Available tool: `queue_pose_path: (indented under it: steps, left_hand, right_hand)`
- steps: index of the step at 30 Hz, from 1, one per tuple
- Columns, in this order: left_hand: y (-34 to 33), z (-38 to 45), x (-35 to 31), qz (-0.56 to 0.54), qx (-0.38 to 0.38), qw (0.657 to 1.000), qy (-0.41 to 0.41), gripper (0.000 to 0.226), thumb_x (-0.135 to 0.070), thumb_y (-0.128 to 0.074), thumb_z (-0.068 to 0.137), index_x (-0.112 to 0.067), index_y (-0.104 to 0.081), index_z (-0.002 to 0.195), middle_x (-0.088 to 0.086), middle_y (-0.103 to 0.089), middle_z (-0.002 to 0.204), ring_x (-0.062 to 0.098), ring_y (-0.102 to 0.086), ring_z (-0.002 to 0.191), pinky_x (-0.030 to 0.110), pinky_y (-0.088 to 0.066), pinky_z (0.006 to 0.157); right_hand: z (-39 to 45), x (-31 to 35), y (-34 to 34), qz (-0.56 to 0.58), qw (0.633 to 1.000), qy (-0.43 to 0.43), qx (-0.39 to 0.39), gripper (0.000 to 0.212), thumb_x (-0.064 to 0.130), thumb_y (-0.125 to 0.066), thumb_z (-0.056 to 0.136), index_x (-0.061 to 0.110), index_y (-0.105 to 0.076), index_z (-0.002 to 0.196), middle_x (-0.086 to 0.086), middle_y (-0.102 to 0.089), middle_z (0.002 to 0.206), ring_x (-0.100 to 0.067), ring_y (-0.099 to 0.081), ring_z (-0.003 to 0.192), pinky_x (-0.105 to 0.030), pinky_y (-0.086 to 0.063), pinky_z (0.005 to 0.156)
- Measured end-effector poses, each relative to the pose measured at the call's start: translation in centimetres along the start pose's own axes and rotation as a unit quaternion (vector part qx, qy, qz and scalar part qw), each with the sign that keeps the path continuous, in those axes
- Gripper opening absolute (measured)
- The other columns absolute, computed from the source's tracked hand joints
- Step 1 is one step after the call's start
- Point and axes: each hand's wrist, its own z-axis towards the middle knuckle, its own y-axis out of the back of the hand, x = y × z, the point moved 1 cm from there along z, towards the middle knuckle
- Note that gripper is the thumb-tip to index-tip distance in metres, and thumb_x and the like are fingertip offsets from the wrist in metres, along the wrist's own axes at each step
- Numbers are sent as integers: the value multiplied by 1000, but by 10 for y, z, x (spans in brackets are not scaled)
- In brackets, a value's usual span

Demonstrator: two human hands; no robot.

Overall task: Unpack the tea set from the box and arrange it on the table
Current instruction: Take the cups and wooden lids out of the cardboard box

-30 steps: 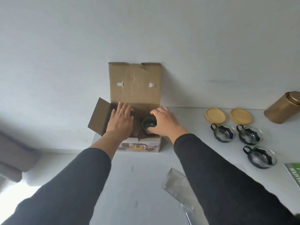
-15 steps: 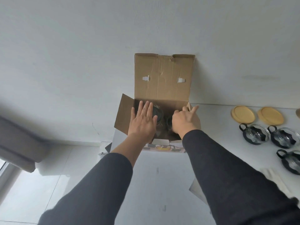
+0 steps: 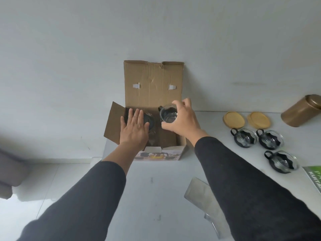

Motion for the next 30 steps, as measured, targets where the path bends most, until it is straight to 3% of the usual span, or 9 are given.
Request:
queue_pose_path:
  steps: [4, 8, 12, 17, 26, 30]
  left_hand:
    - [8, -7, -30, -42, -48, 998, -3, 56, -37, -11, 102, -14, -4, 153, 1, -1, 161, 21, 11, 147, 44, 6, 119]
    - [9, -16, -90, -78, -79, 991, -73, 54, -33, -15, 102, -13, -7, 152, 1, -3, 161, 21, 11, 147, 41, 6, 119]
    - [-10, -33, -157, -92, -76, 982, -143, 54, -26, -22, 102, -12, -9, 152, 1, -7, 160, 20, 9, 148, 38, 6, 118]
    - [-57, -55, -220, -77, -8, 980, -186, 54, -28, -19, 103, -12, -5, 152, 0, -1, 161, 18, 13, 147, 35, 8, 118]
    - [-137, -71, -268, 7, 180, 982, -59, 60, -38, -18, 103, -12, 6, 151, 3, 12, 160, 21, 15, 147, 41, 1, 120]
    - [-151, -74, -273, 16, 192, 981, -27, 65, -40, -25, 102, -12, 7, 151, 2, 15, 159, 20, 14, 147, 41, -2, 119]
  right_hand:
    - [-21, -15, 29, 97, 983, 9, -157, 75, 29, -84, 51, 6, -47, 113, -5, -37, 111, -13, -42, 90, -17, -44, 74]
    - [-53, -60, 56, 101, 973, -1, -205, 74, 24, -86, 51, 1, -48, 110, -8, -41, 107, -1, -32, 88, -6, -31, 76]
    - [-93, -122, 80, 82, 981, -45, -170, 79, 33, -88, 54, 3, -47, 114, -3, -41, 109, -10, -40, 94, -11, -32, 83]
    - [-139, -201, 96, 60, 989, -84, -107, 80, 40, -87, 56, 9, -44, 117, 5, -35, 111, -7, -41, 97, -16, -38, 85]
    - [-165, -287, 88, 67, 994, -87, -17, 80, 42, -86, 59, 10, -45, 121, -4, -45, 119, -15, -46, 107, -22, -39, 93]
    - [-165, -301, 80, 76, 994, -80, 4, 82, 40, -86, 59, 10, -44, 123, -6, -46, 120, -21, -46, 112, -27, -39, 96]
